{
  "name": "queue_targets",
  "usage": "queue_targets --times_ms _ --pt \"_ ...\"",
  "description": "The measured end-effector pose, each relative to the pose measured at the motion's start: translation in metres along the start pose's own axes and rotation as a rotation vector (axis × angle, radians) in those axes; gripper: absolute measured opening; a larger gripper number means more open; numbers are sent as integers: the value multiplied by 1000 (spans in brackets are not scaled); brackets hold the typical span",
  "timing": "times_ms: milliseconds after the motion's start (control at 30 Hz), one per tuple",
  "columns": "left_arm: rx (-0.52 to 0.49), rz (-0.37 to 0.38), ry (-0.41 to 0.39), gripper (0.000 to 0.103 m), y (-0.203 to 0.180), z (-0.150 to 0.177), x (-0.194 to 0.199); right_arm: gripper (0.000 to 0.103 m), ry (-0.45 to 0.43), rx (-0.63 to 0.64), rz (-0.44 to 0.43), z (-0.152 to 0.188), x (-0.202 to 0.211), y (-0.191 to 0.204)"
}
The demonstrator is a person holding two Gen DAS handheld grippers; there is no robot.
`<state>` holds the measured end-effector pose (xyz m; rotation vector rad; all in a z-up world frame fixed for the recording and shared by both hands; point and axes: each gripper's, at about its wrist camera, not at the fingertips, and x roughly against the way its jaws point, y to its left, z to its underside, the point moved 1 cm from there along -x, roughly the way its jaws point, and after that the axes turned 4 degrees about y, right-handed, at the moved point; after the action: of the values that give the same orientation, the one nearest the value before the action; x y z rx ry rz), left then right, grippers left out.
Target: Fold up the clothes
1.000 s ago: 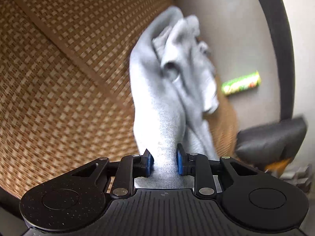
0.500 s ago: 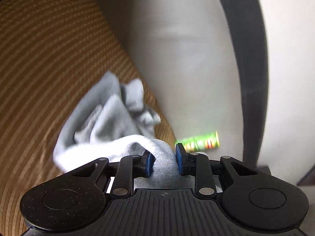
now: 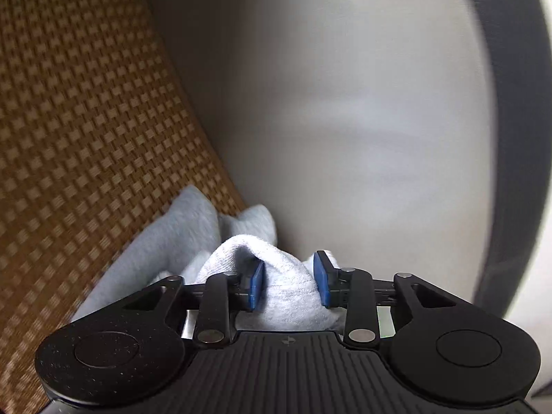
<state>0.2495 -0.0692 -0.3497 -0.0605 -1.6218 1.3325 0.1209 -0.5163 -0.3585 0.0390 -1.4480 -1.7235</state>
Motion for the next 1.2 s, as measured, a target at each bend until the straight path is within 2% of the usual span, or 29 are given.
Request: queue_targets --times_ms 67,133,233,267,333,367,433,500,600,700,767,833,900,1000,1033,1100,1167,1200 --pt "11 -34 6 50 10 -6 -26 45 -42 -65 52 -7 -14 -18" --pt "18 -24 14 51 12 -11 -37 45 -74 -124 92 -13 -28 -35" --pt "-10 28 62 58 6 -22 -38 48 -72 -176 67 -19 -35 -47" --pt "-21 47 77 60 3 -25 -35 56 -67 -188 50 -20 -35 -49" --pt "19 87 99 71 1 -29 -32 68 -76 -198 -22 -21 -28 -50" --pt "-2 93 97 77 -5 -29 -29 74 -94 -199 -61 -21 -24 -49" --pt "-57 99 90 77 -18 -29 -23 87 -133 -180 -112 -19 -16 -45" --pt "-113 106 82 77 -32 -28 -17 87 -118 -109 -85 -18 -13 -37" --pt "-345 79 73 77 -61 -14 1 81 -62 172 6 -5 -6 -9" --pt "-745 -44 114 77 -87 28 13 64 -36 628 165 31 4 31" --pt "-1043 -160 158 76 -96 65 11 62 -26 958 290 68 3 50" --pt "-1266 -226 184 76 -94 95 -6 61 -9 1215 371 100 -6 59" --pt "-1355 -266 182 76 -86 105 -37 62 -10 1380 433 117 -24 65" --pt "-1379 -376 135 78 -78 91 -93 62 -23 1484 519 117 -63 65" --pt "-1370 -402 127 79 -76 81 -111 62 -27 1491 554 106 -77 63" --pt "-1265 -415 145 78 -64 59 -139 58 -46 1461 657 84 -102 53" --pt "-1244 -407 154 79 -54 49 -153 55 -47 1379 739 59 -125 38" --pt "-1236 -403 158 79 -50 44 -159 55 -48 1337 748 49 -131 33"
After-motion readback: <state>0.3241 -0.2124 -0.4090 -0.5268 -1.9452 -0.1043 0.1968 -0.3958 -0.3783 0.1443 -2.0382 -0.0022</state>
